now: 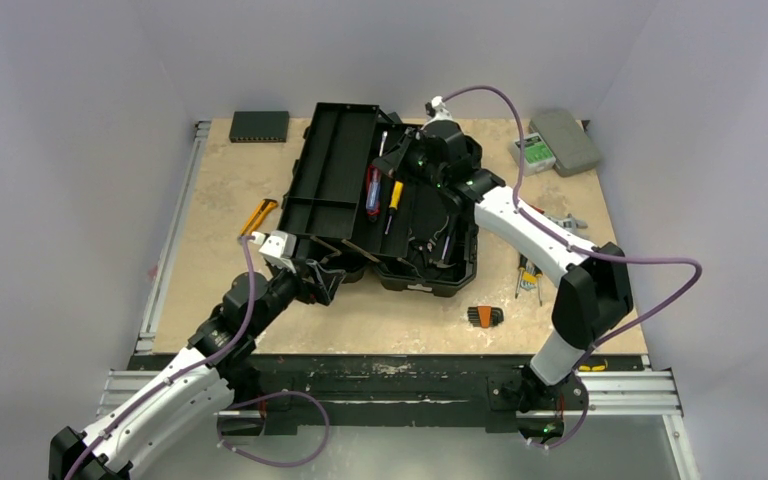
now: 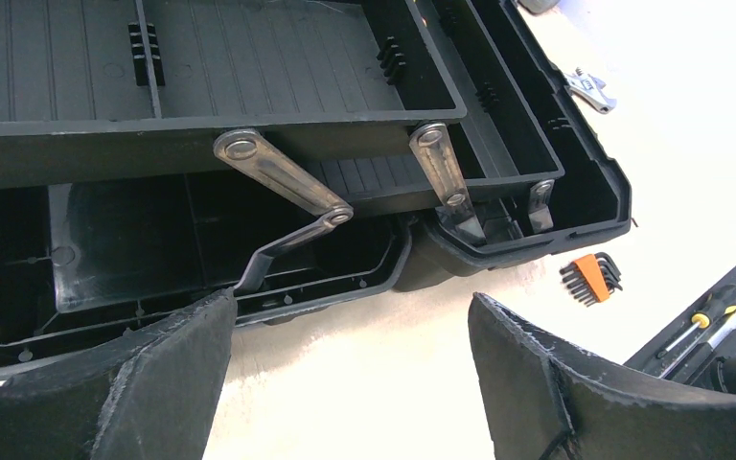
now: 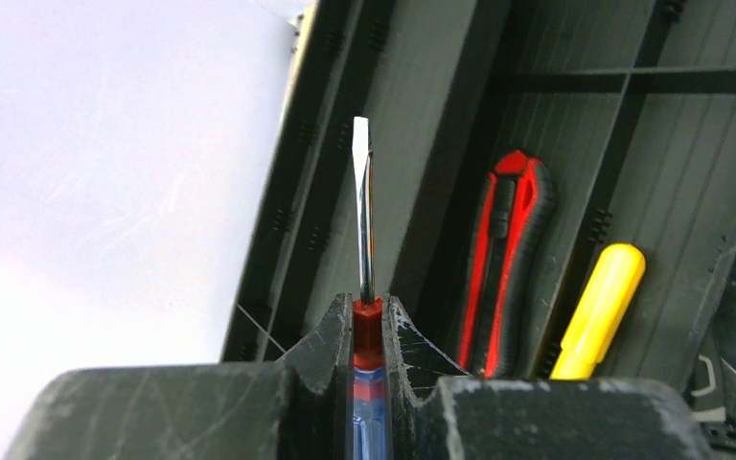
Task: Pack the tool kit
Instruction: Place the screwdriver in the toolbox.
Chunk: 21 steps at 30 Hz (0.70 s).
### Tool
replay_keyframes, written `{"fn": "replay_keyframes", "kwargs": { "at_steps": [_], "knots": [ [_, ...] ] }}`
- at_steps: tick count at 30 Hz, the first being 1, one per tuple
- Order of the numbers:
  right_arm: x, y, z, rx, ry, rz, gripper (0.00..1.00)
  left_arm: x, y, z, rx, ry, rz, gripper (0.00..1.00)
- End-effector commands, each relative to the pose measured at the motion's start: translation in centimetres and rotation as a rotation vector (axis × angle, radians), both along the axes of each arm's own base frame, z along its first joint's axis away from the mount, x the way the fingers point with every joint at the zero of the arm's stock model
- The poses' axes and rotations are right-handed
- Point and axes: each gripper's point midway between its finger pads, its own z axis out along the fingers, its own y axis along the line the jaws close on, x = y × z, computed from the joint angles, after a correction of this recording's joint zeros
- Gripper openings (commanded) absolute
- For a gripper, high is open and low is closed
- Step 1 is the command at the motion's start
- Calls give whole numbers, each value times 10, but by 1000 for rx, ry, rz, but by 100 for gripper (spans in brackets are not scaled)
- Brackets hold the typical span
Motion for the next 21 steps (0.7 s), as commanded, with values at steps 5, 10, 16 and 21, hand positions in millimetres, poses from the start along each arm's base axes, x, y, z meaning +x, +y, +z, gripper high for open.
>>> {"fn": "replay_keyframes", "kwargs": {
  "at_steps": [5,10,16,21],
  "knots": [
    [3,31,90,107,-196,62,0,3,-4,13,-17,-52,-14,87],
    [2,59,93,117,-211,116,0,3,-3,13,-14,-52,-13,87],
    [15,78,91,122,-218,115,0,4,-3,13,-13,-51,-12,87],
    [31,91,69,111,-181,109,0,3,-4,12,-11,-48,-14,87]
  ]
}}
